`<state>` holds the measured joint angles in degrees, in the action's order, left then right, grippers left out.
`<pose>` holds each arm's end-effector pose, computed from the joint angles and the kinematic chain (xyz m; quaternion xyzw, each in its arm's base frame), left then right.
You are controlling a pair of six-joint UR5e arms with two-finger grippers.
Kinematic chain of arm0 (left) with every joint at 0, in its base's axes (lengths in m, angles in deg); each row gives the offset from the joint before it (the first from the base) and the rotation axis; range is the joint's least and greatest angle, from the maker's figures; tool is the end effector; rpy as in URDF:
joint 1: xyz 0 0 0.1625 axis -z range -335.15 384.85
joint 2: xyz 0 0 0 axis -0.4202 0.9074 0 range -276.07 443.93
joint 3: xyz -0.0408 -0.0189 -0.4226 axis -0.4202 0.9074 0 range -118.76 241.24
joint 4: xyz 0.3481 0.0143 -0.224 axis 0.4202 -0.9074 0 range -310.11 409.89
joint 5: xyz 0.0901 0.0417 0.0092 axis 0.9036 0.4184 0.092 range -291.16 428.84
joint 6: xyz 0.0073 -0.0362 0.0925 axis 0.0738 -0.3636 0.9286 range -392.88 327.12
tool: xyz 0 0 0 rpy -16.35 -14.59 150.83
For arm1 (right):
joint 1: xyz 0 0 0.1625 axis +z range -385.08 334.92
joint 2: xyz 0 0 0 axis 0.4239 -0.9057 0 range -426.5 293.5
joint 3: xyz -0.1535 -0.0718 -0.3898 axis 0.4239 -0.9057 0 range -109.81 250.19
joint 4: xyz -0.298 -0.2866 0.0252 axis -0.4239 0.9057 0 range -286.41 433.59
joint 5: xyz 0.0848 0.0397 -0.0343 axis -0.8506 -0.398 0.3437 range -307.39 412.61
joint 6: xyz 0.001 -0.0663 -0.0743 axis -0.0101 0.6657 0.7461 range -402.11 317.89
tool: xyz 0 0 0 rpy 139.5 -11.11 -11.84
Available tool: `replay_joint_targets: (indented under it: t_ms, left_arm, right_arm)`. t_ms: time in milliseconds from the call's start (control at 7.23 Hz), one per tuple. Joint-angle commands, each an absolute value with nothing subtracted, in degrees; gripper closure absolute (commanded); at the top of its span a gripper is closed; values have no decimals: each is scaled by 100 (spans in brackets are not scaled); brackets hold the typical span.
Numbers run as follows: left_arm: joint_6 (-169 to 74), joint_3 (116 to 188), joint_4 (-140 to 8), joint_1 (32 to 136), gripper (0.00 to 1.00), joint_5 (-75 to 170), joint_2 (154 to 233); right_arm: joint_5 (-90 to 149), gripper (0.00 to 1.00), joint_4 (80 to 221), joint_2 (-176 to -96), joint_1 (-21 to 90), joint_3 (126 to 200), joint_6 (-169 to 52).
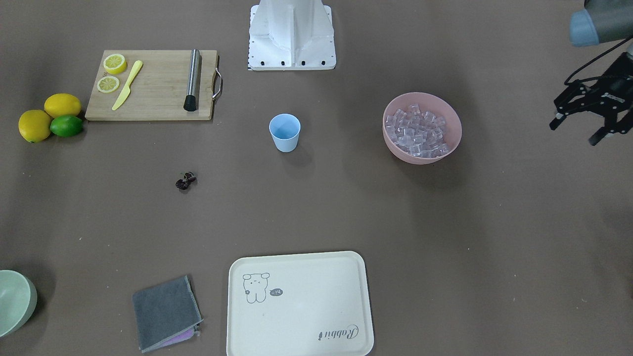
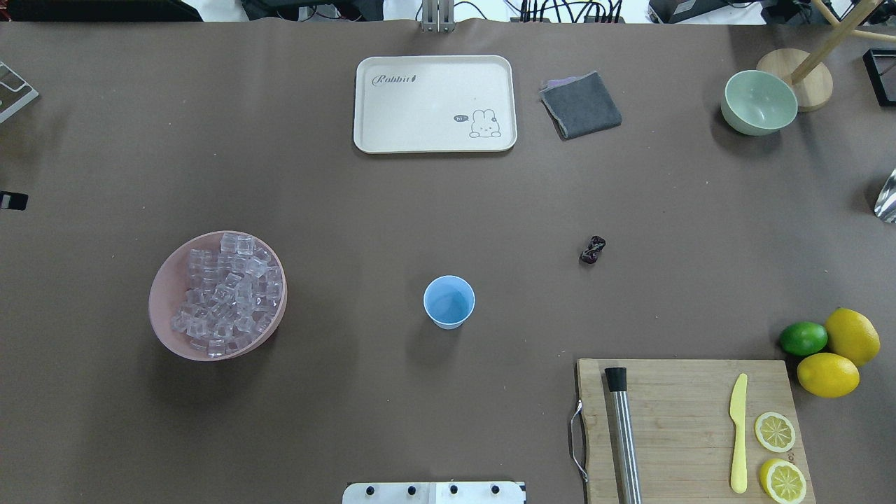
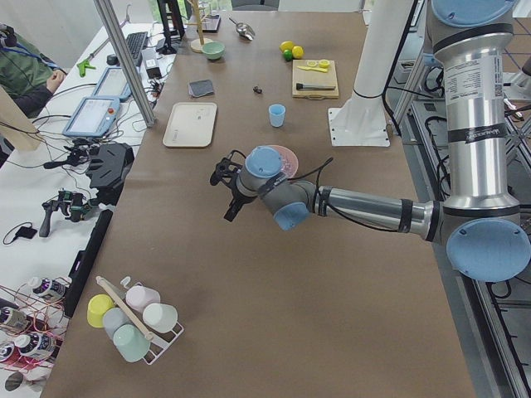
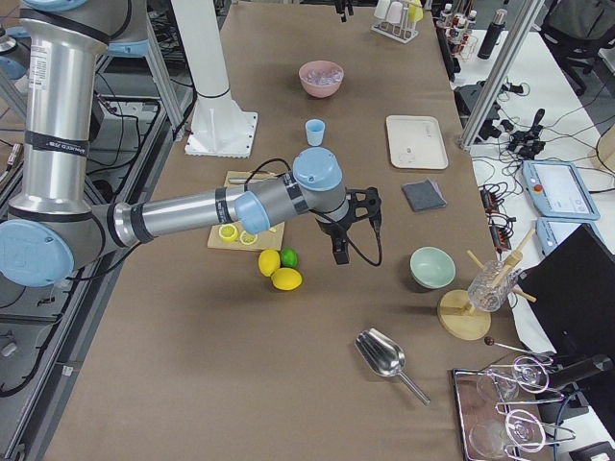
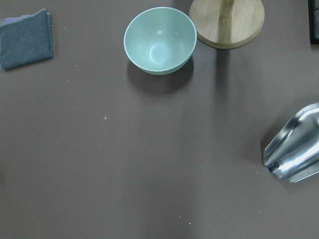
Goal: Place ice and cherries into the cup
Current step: 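Move the left gripper over the pink bowl of ice cubes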
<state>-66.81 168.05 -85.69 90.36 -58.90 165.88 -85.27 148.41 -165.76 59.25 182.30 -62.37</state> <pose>0.1208 -0.4397 0.4885 0.2368 0.4620 0.0780 0.8511 0.0162 -0.4372 0.5069 0.1274 -0.4333 0.0152 0.8921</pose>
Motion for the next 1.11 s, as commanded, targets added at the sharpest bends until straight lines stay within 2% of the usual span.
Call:
replay_joint_targets:
  t_ms: [0, 138, 553, 691, 968]
  left_arm:
    - [-8055, 17389, -8564, 8078, 2, -5535, 16610]
    - [-8339, 17513, -8564, 7718, 2, -5204, 16645]
    - [-8939, 17532, -8337, 6426, 2, -3834, 17425]
    - [-9070, 17541, -7848, 6214, 2, -3542, 17819]
    - [-9072, 17498, -7440, 5862, 2, -2866, 18017]
  right_arm:
    - [-8329, 1, 14446, -16555, 5562, 18252, -7045]
    - [-8240, 1, 14295, -16556, 5386, 18252, -7293]
    - [-8300, 0, 13655, -16739, 5306, 18156, -7287]
    - [-8301, 0, 13635, -16749, 5306, 18155, -7287]
    - [-8301, 0, 13626, -16758, 5297, 18138, -7287]
